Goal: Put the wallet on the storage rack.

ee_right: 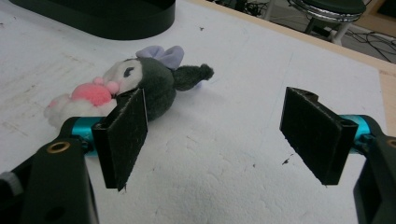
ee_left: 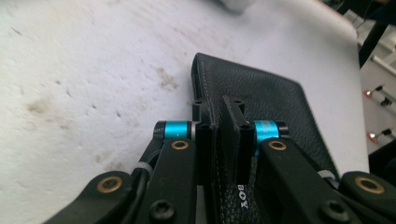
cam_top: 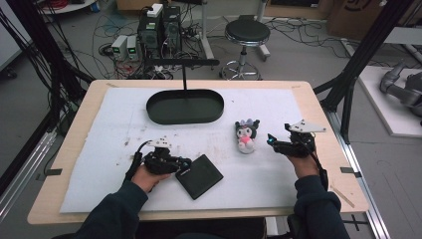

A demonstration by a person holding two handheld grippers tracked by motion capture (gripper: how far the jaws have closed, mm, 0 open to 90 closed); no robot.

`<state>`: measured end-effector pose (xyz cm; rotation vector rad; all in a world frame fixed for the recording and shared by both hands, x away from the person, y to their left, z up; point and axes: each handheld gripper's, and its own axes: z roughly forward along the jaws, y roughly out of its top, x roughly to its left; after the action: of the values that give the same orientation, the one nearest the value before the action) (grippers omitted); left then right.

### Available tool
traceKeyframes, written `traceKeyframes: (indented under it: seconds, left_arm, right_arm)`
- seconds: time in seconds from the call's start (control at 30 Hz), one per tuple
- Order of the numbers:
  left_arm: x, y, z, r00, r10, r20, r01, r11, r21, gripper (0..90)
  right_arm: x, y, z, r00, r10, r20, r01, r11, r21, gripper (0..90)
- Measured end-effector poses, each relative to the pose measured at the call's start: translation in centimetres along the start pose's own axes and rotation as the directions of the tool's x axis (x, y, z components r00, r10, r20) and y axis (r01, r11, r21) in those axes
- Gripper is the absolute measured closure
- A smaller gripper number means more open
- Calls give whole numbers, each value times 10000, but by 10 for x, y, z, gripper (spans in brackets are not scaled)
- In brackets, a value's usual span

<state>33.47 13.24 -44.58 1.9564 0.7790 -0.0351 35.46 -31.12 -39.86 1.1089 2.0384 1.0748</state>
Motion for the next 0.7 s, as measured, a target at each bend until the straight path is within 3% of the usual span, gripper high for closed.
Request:
traceKeyframes:
  seconds: [0.13, 0.2, 0.33, 0.37, 0.4, 0.43, 0.47, 0.5, 0.6, 0.67, 0.7]
  left_arm:
    - [6, 3, -11, 9994, -196, -273, 182, 9985, -516, 844]
    - [12, 5, -23, 9977, -312, -602, 264, 9966, -782, 846]
    - [26, 10, -55, 9881, -503, -1456, 267, 9869, -1594, 852]
    - [32, 10, -72, 9780, -626, -1990, 227, 9802, -1966, 854]
    - [32, 10, -72, 9780, -626, -1990, 227, 9802, -1966, 856]
    - [35, 10, -80, 9706, -641, -2318, 151, 9781, -2076, 856]
    - [39, 10, -89, 9618, -722, -2641, 106, 9737, -2275, 858]
    - [43, 9, -103, 9470, -815, -3108, 5, 9676, -2523, 859]
    - [46, 9, -122, 9190, -967, -3822, -252, 9531, -3016, 863]
    - [46, 9, -131, 9055, -948, -4137, -490, 9448, -3239, 866]
    - [46, 9, -131, 9055, -948, -4137, -490, 9448, -3239, 867]
  right_arm:
    - [0, 0, -1, 10000, 43, -5, -43, 10000, 12, 236]
    - [-1, -1, -1, 10000, 49, 13, -49, 10000, -11, 236]
    - [-1, -1, -1, 10000, 64, 24, -64, 10000, 0, 236]
    - [-1, -1, -1, 10000, 59, 24, -60, 10000, 15, 236]
    - [-1, -1, -1, 10000, 57, 5, -57, 10000, 45, 236]
    - [-1, -1, -1, 10000, 57, 5, -57, 10000, 45, 236]
    - [-1, -1, 0, 10000, 46, -2, -46, 10000, 46, 236]
    - [0, -1, 0, 10000, 43, 19, -43, 10000, 48, 236]
    - [0, -1, 0, 10000, 14, 5, -14, 10000, 45, 236]
    - [0, -1, 0, 10000, 21, 12, -21, 10000, 49, 236]
    - [0, -1, 0, 10000, 21, 12, -21, 10000, 49, 236]
